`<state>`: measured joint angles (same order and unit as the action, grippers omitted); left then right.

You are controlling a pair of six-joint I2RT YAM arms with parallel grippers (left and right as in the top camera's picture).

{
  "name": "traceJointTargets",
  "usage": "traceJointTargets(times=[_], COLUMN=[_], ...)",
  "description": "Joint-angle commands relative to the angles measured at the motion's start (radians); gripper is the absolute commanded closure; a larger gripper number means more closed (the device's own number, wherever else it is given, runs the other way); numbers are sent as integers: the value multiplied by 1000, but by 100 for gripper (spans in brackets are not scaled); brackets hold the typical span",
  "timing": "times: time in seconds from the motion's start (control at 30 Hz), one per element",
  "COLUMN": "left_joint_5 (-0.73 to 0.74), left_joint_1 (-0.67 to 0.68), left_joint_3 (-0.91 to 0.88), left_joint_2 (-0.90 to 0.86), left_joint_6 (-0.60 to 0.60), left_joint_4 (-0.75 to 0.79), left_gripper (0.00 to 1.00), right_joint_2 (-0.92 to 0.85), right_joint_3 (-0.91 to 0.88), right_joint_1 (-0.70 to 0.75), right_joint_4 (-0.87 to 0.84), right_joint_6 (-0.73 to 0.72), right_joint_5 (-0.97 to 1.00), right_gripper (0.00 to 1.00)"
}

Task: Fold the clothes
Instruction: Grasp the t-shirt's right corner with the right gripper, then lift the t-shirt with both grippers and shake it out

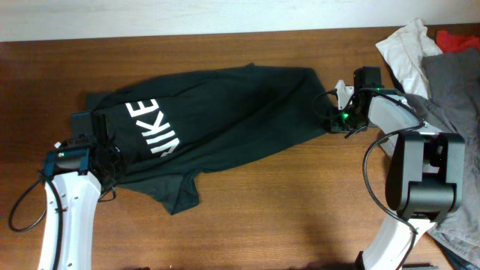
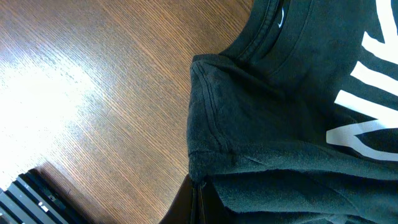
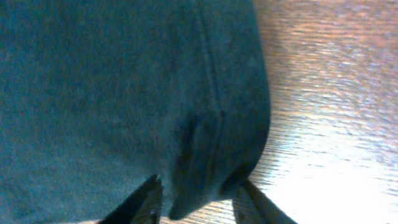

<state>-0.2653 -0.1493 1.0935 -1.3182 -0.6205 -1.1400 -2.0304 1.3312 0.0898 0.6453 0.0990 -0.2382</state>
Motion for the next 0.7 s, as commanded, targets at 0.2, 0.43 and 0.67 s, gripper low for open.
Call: traceJointTargets(times=[0.2,0.43,0.67], left_joint_5=[-1,39,172], left_joint_1=[-6,-6,-22], left_joint_3=[-9,66,291], left_joint_2=[5,7,34], left_joint_6=[27,188,257], left_joint_4=[5,2,-21], left_gripper=[100,100,100], right_joint_2=[-21,142,357], right_joint_3=[16,201,409], right_joint_1=[-9,-9,-9], right_joint_4=[86,337,556], right_joint_6=[-2,-2,-14], right_joint_5=[64,158,173], right_gripper=[96,96,96])
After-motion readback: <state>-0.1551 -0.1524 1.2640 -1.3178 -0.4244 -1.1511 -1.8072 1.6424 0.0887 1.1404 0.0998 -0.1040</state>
